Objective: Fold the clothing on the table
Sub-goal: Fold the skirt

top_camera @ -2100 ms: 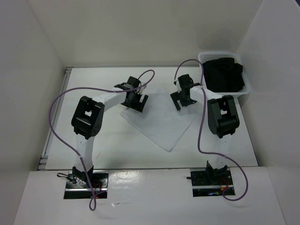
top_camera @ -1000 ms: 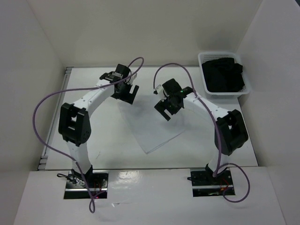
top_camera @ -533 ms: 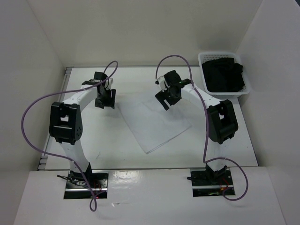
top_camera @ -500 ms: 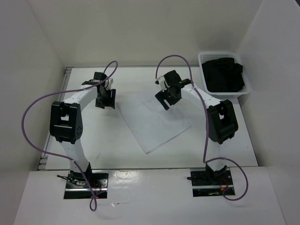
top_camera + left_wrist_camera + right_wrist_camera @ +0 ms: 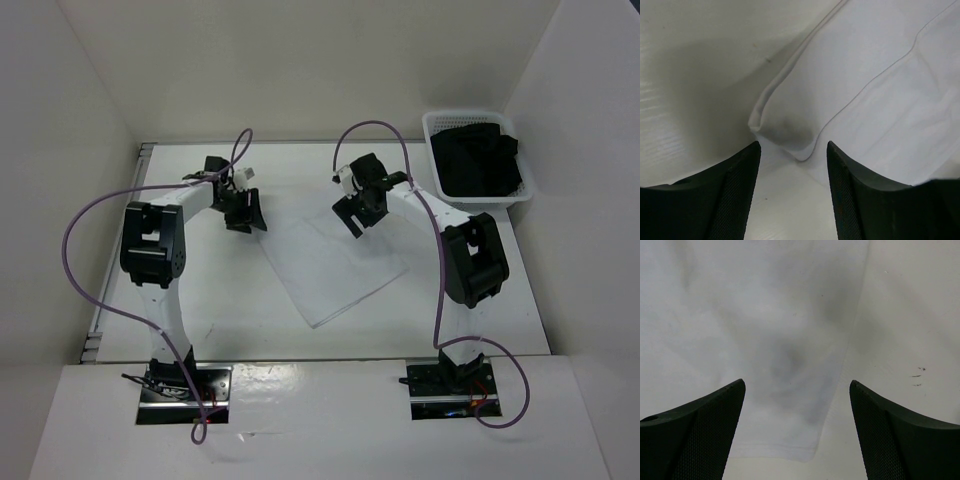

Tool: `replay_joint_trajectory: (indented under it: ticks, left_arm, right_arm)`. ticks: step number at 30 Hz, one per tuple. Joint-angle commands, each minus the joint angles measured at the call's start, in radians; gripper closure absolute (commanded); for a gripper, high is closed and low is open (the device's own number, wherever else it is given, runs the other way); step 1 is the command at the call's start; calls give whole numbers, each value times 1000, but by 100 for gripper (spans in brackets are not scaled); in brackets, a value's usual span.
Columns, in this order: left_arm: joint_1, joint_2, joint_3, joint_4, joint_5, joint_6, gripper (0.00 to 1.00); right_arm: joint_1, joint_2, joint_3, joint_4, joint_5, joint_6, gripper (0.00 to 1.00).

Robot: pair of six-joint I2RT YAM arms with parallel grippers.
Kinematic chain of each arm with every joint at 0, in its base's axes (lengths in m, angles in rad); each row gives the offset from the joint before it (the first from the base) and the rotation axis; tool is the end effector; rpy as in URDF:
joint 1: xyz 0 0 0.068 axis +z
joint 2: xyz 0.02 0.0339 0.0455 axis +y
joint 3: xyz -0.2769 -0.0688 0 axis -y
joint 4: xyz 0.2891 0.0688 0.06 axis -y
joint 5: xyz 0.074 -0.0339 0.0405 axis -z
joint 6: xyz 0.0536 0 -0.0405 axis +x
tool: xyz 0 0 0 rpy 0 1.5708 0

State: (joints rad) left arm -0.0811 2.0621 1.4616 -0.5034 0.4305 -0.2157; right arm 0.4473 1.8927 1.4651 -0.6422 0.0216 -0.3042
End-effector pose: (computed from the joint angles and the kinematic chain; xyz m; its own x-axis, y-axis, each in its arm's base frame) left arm 0.4749 -0.0610 0.1342 -0.9252 -0.1199 -0.3599 0.0643 0.8854 -0.4604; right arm 0.4124 0.1966 0.1990 -0.6278 -0.6333 -0.4526 -0.6405 0.7507 -0.1619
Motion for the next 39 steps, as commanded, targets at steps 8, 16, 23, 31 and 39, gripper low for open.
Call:
replay_joint_trajectory:
  ticks: [8,16,23,31,39]
  left_arm:
    - [32,121,139,-18,8,4,75]
    - [23,231,414,-101,-97,55,91]
    - [-61,358,663,-187,-150,124,88]
    - [-161,444,812,-247,-150,150,88]
    - [-172,323,599,-150,-168,141,87]
  right_arm:
    - [5,-49,-9,36,9,11,13]
    - [14,-49,-31,-30,40,11,21]
    - [86,-95,-107,-31,81,-23,21]
    - [51,-95,-5,5,57,-3,19]
    - [-176,76,231,148,-9,117,39]
